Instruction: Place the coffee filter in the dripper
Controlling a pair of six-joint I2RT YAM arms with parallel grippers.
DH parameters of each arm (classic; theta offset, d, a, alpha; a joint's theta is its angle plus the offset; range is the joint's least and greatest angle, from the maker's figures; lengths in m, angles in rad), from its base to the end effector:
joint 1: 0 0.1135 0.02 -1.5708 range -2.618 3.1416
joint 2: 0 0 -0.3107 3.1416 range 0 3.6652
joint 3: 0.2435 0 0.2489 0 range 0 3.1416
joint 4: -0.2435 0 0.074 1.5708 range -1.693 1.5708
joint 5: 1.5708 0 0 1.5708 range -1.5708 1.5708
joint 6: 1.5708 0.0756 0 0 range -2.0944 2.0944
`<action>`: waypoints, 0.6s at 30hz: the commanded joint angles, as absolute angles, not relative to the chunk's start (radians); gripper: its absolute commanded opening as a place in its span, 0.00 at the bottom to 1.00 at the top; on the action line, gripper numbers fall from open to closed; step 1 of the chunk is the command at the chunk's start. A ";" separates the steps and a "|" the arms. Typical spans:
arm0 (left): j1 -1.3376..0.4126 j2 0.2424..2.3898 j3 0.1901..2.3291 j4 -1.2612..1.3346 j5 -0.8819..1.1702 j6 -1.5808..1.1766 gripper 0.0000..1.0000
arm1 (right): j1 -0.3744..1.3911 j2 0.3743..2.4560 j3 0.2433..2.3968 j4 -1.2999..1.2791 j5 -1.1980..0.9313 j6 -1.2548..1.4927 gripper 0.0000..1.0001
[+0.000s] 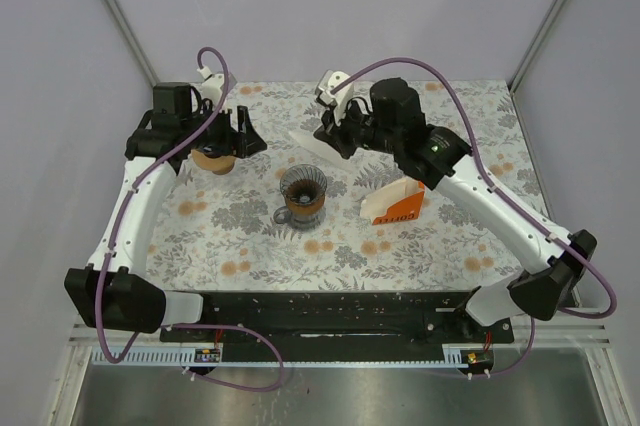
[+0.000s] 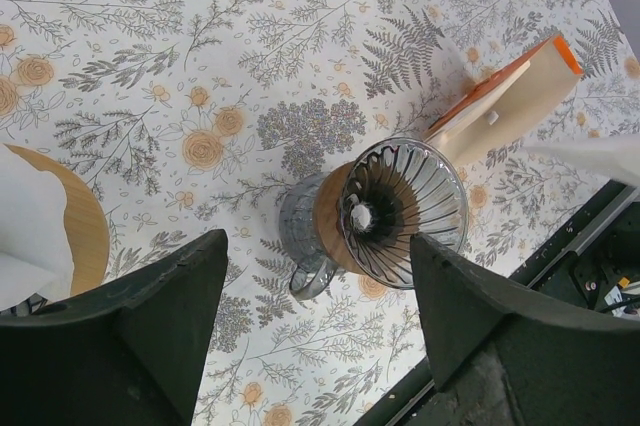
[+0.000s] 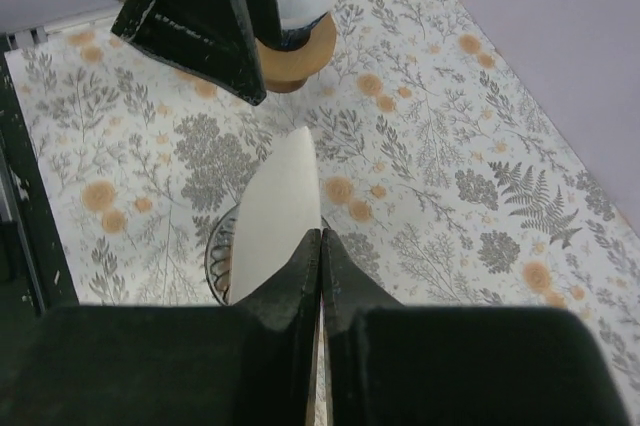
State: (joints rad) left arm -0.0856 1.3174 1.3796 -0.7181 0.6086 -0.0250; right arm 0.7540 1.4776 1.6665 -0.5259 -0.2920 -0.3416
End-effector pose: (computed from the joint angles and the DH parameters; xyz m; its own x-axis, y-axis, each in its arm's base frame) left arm 0.2825 -0.0676 0.4062 -0.6205 0.0327 -0.7835 0.5062 0.7798 -0.3684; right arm 0.2441 0.2590 0.4787 0.0588 -0.3848 -0.9211 -0.8850 0.4067 -0.2265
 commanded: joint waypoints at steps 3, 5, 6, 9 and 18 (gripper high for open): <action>-0.078 1.278 1.419 -0.723 0.600 -0.021 0.78 | 0.759 1.460 1.545 -0.161 -0.135 -0.026 0.00; -0.078 1.273 1.413 -0.723 0.597 -0.026 0.79 | 0.761 1.486 1.543 -0.173 -0.146 0.036 0.00; -0.078 1.273 1.413 -0.723 0.597 -0.029 0.79 | 0.764 1.493 1.539 -0.175 -0.135 0.055 0.00; -0.078 1.270 1.394 -0.707 0.601 -0.043 0.79 | 0.767 1.490 1.462 -0.088 -0.115 0.094 0.00; -0.077 1.269 1.327 -0.646 0.617 -0.095 0.79 | 0.779 1.531 1.384 -0.026 -0.110 0.144 0.00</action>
